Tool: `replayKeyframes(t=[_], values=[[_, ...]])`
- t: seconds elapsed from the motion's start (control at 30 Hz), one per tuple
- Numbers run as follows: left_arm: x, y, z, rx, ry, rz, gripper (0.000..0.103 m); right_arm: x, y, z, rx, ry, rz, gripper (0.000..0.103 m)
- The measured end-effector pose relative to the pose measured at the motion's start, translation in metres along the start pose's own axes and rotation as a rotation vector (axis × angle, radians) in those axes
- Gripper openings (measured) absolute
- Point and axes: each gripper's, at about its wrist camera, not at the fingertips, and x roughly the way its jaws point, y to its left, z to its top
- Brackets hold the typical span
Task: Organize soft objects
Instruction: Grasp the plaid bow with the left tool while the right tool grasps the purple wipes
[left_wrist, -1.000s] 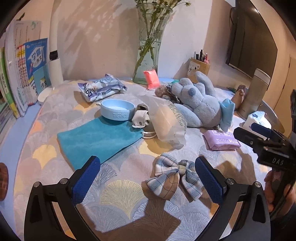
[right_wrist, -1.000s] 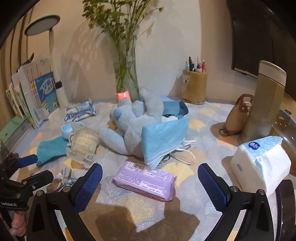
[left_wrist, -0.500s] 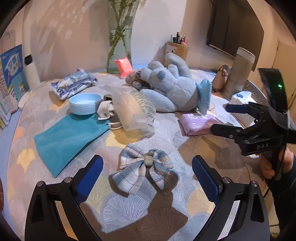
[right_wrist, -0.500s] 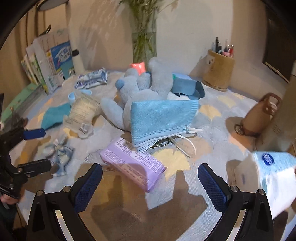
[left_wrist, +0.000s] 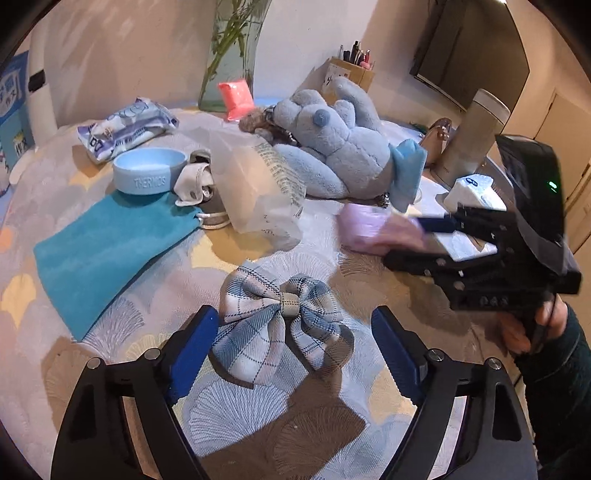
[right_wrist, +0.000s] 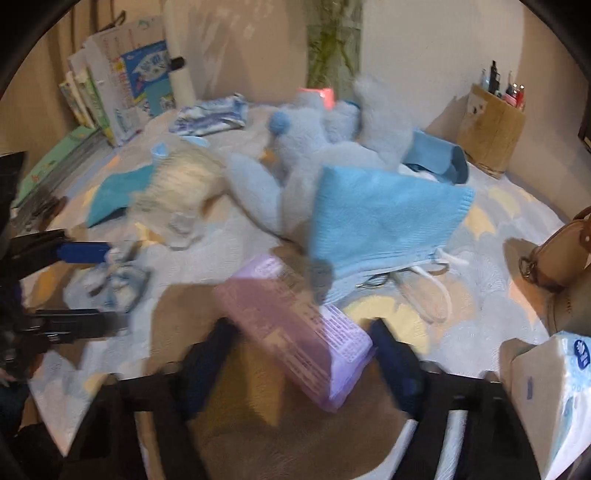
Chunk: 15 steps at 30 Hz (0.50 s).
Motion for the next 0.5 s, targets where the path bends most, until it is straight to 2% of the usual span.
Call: replayKeyframes(t=[0.1, 0.2, 0.37, 0.4, 0.43, 0.47, 0.5], values=[[-0.002, 0.001, 0.000, 0.001, -0.003, 0.035, 0.084, -0.009, 0.013, -0.011, 0.017, -0.013, 0.046, 0.052], [-0.004, 0.005, 0.001, -0.006, -0.002, 0.041, 0.084, -0.015, 0.029, -0.018, 0.030, -0.020, 0.095, 0.052], [0.006, 0.005, 0.005, 0.002, 0.023, 0.045, 0.084, -0.010, 0.031, -0.009, 0.137, -0.015, 0.091, 0.054], [0.007, 0.003, 0.004, 0.012, 0.022, 0.061, 0.081, -0.009, 0.031, -0.006, 0.155, -0.018, 0.114, 0.054], [0.009, 0.001, 0.004, 0.020, 0.021, 0.077, 0.072, -0.007, 0.031, -0.004, 0.173, -0.021, 0.124, 0.054], [0.010, 0.000, 0.004, 0.028, 0.021, 0.097, 0.068, -0.003, 0.031, -0.001, 0.191, -0.017, 0.115, 0.054], [0.010, -0.001, 0.004, 0.030, 0.015, 0.112, 0.056, 0.000, 0.033, 0.001, 0.208, -0.010, 0.098, 0.054]])
